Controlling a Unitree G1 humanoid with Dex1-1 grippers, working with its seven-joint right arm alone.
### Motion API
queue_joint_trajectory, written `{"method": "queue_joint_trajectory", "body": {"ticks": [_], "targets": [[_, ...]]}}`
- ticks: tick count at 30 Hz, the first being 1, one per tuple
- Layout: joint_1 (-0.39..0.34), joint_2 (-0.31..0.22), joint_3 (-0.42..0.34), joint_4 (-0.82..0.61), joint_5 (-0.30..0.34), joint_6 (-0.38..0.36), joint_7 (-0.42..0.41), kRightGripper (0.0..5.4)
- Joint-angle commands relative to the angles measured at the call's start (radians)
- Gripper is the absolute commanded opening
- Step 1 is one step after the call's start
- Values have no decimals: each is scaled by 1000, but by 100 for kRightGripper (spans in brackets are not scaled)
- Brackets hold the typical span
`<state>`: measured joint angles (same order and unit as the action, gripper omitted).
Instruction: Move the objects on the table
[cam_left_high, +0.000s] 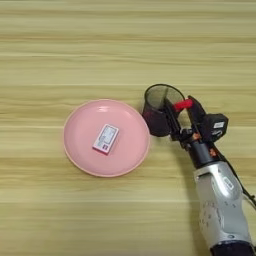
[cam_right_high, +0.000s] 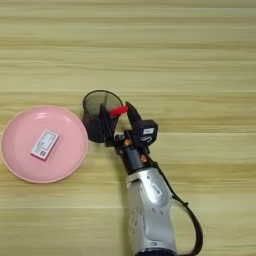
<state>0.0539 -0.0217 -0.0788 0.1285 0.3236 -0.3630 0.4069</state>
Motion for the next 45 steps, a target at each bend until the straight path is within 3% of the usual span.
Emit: {"method": "queue_joint_trajectory", "body": {"ticks": [1,24,45], "targets": [[-54,-7,-6,-36,4,-23,1,311],[-54,-6,-14,-37,6,-23,9,64],[-45,-8,-1,-109,18,-13,10,54]]}}
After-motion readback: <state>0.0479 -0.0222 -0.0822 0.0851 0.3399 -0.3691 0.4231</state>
